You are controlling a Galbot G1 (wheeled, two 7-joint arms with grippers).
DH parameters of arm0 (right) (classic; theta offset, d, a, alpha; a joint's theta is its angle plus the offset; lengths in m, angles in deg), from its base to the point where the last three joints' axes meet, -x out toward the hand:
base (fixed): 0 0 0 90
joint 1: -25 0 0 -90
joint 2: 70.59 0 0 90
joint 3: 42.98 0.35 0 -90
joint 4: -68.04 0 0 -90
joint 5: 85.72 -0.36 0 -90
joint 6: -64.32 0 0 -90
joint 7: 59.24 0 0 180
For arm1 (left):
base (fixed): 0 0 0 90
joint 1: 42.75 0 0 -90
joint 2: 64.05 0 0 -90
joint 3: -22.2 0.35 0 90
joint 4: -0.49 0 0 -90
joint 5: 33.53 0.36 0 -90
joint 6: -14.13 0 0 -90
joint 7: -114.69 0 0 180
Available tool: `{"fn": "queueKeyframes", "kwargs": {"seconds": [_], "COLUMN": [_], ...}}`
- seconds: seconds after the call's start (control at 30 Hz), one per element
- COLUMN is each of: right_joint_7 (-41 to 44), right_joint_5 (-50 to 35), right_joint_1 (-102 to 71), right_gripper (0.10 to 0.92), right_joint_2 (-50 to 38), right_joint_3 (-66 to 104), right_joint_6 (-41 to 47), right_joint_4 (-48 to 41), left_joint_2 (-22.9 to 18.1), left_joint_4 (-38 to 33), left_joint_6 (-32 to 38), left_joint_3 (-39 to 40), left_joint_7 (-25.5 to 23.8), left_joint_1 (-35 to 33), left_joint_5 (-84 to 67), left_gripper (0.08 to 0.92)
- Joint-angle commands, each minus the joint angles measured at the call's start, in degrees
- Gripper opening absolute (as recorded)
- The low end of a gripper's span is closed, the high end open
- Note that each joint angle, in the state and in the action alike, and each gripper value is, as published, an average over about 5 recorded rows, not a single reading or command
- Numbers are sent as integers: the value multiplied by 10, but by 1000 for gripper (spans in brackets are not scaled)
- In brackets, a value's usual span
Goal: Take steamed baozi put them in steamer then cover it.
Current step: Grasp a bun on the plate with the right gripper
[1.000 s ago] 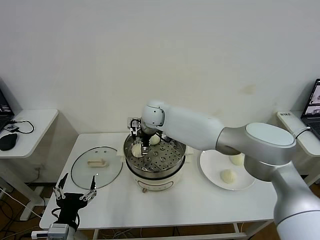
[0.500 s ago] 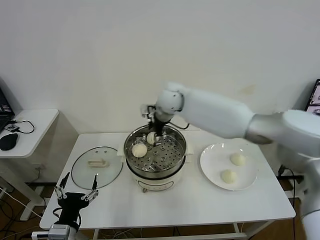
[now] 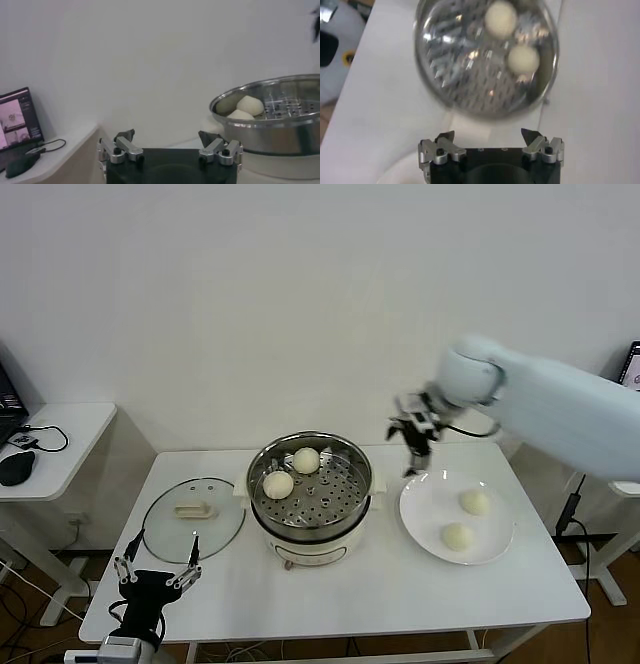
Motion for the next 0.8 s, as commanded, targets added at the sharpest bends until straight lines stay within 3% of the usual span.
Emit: {"fn": "queueKeyframes", "kwargs": {"seconds": [0.03, 0.33, 0.8], "right_joint_7": [17, 5, -14], "right_joint_5": [90, 165, 211], "right_joint_1": [-136, -356, -396], "right_gripper": [823, 823, 823], "right_joint_2": [-150, -122, -9], "right_joint_3": [87, 246, 277], "right_joint_6": [-49, -62, -69], "right_joint_4": [57, 4, -124], "left_joint_2": [1, 3, 1], "left_joint_4": [7, 20, 26], "left_joint_6": [1, 2, 0], "left_joint_3": [-1, -4, -10], "left_joint_7": [1, 0, -6], "left_joint_1": [-1, -3, -9], "left_joint_5": [-1, 2, 9], "left_gripper": [823, 823, 823]}}
